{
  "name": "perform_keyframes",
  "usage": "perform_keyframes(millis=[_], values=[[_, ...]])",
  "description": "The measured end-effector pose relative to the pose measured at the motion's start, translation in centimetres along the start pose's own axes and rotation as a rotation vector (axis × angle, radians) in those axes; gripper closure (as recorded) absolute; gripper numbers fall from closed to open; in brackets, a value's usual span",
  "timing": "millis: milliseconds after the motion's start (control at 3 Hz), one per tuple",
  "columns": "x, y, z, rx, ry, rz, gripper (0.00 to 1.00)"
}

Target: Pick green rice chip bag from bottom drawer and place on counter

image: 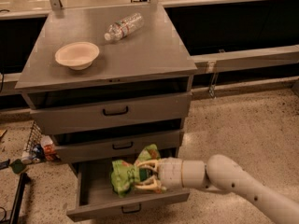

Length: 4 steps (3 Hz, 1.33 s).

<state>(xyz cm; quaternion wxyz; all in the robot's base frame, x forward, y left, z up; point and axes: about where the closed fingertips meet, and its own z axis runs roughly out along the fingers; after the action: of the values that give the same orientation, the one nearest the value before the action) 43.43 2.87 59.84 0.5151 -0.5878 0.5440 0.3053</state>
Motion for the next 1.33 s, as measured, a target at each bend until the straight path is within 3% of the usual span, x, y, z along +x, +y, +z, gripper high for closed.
perform_keyframes(millis=[333,667,1000,1333], values=[[-5.7,-6.9,0.7,0.034,-0.058,-0.13,1.0],[-10.9,-11.6,-0.4,0.089,-0.12,-0.219,1.0],[-17.0,-14.4,-3.3,0.132,-0.178,-0.322,1.0],[-21.5,-16.7,-5.2,0.165,-0.217,-0.431,1.0]])
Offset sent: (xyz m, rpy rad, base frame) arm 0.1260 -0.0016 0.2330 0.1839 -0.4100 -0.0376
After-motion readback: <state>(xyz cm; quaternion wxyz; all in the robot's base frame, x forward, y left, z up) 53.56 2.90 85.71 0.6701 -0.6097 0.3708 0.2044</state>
